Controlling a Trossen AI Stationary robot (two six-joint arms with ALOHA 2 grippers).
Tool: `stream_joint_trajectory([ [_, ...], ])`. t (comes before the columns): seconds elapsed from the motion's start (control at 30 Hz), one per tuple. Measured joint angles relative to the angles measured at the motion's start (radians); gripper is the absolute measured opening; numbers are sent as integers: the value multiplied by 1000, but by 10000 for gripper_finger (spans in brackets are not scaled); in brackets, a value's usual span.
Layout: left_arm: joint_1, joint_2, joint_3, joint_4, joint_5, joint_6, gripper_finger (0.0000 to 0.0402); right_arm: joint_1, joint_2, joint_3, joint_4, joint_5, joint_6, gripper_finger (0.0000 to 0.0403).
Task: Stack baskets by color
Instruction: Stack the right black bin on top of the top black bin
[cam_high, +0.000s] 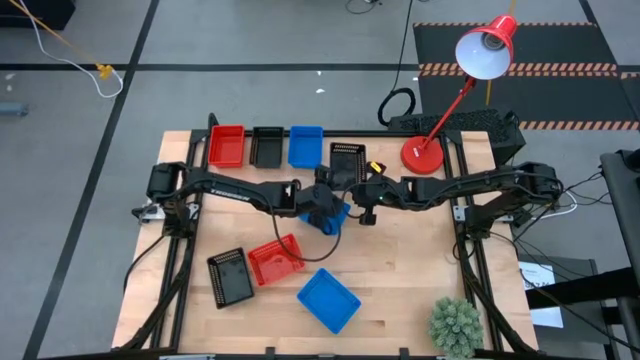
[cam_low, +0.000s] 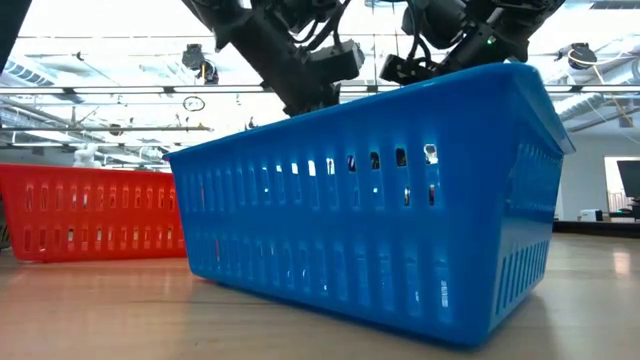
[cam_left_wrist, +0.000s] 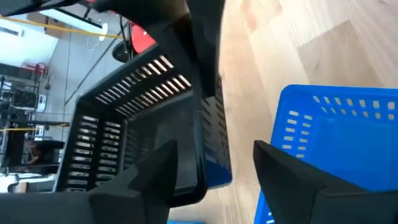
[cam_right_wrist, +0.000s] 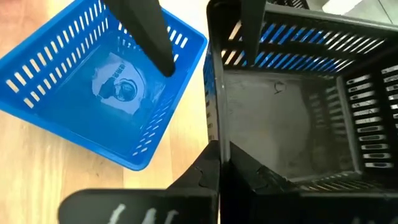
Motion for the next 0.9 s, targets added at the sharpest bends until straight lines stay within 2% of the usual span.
stream_joint_trajectory([
  [0.13, -36, 1, 42, -21, 0, 41, 221, 0, -4, 0, -3, 3, 1, 2],
  [0.23, -45, 1, 62, -13, -7, 45, 212, 0, -4, 1, -4, 9, 1, 2],
  [0.37, -28, 1, 65, -11, -18, 51, 187, -1, -4, 1, 9, 9, -5, 2],
  [0.73, 20, 9, 67, -34, 53, 32, 139, 6, -2, 1, 24, 13, -38, 2],
  [0.9, 27, 8, 67, -27, 54, 29, 96, 13, -2, 1, 24, 30, -61, 2],
])
